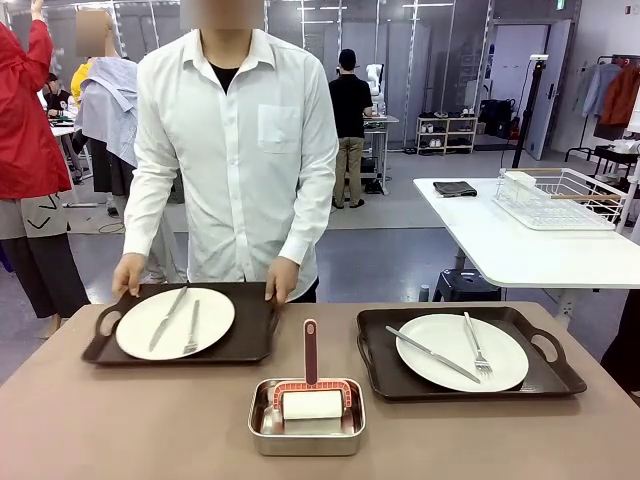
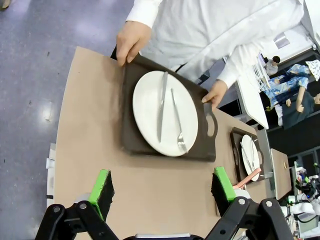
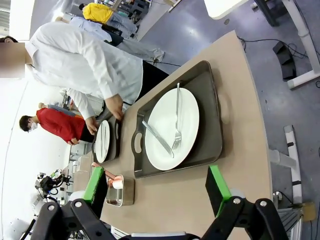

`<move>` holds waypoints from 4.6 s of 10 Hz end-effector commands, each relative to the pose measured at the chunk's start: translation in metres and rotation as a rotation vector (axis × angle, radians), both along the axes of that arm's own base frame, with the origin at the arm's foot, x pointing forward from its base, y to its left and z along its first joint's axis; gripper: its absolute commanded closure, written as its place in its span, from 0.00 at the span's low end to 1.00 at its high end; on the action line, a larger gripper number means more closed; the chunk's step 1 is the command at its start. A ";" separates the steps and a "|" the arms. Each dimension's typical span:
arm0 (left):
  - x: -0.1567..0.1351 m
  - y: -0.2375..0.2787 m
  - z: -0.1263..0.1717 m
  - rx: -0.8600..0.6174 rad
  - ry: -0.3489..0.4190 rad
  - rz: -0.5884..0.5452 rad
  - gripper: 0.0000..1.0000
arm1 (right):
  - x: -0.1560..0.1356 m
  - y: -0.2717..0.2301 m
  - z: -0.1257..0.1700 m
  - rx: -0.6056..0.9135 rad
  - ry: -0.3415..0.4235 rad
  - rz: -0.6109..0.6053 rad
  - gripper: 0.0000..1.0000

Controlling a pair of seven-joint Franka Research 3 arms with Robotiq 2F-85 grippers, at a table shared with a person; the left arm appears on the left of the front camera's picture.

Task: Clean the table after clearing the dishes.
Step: When the left (or right) Handle tray is removed, use the left hand (or right hand) to clean the left (or right) side of the table with the Lint Roller.

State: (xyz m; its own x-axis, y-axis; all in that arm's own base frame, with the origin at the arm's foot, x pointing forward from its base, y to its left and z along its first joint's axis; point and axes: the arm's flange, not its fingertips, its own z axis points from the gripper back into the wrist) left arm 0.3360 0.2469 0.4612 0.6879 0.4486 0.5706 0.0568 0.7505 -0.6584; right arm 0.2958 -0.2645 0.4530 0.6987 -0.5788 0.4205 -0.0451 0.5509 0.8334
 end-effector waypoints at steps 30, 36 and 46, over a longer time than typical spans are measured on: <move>0.084 -0.275 0.090 0.430 -0.184 -0.950 0.00 | 0.001 -0.001 0.000 0.000 -0.023 -0.002 0.00; 0.079 -0.394 0.078 0.548 -0.241 -1.192 0.00 | 0.001 -0.001 0.000 0.000 -0.023 -0.002 0.00; 0.134 -0.508 0.091 0.678 -0.075 -1.500 0.00 | 0.001 -0.001 0.000 0.000 -0.023 -0.002 0.00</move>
State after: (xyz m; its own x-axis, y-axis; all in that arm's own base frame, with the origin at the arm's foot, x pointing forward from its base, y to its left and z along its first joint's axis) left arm 0.4408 -0.2443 0.5356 0.2459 -0.8293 0.5018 0.9669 0.1736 -0.1868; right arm 0.2982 -0.2654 0.4531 0.7011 -0.5786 0.4168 -0.0401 0.5516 0.8332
